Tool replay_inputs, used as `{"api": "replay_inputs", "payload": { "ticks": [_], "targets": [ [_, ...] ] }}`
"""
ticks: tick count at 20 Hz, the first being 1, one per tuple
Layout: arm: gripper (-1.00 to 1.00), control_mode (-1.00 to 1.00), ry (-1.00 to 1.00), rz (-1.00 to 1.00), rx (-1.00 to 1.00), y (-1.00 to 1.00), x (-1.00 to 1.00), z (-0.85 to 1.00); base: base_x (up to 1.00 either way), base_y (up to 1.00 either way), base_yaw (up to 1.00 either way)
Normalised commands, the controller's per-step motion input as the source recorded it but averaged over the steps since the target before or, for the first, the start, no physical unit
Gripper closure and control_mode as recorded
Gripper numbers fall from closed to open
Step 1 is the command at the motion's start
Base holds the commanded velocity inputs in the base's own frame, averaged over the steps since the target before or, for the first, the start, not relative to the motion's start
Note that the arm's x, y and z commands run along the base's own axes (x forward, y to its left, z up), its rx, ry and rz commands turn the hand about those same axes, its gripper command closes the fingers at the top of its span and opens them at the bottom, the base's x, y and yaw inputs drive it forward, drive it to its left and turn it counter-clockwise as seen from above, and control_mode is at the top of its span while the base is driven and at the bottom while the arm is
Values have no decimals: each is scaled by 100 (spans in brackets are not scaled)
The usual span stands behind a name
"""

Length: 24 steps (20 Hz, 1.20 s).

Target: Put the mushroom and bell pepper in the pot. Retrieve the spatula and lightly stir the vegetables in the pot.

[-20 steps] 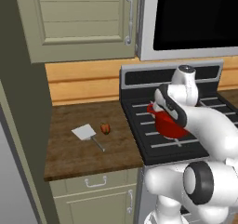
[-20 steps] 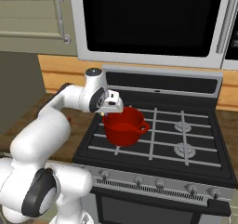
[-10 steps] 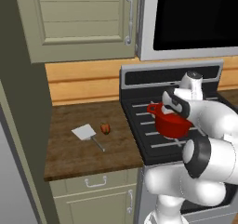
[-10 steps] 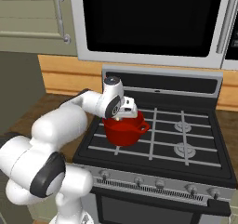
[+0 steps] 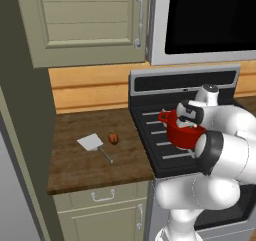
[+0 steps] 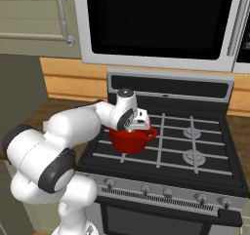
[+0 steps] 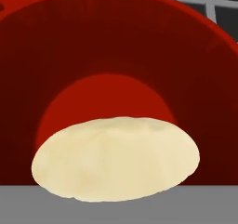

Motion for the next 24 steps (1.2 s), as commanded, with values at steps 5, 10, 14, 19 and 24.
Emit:
{"api": "replay_inputs", "payload": {
  "ticks": [5, 10, 14, 19, 24],
  "targets": [
    [100, -100, 4, 0, 0, 0, 15, 0, 0, 0, 0],
    [100, -100, 1, 0, 0, 0, 12, 0, 0, 0, 0],
    [-100, -100, 0, 0, 0, 0, 0, 0, 0, 0, 0],
    [-100, -100, 0, 0, 0, 0, 0, 0, 0, 0, 0],
    [-100, -100, 0, 0, 0, 0, 0, 6, 0, 0, 0]
  ]
}}
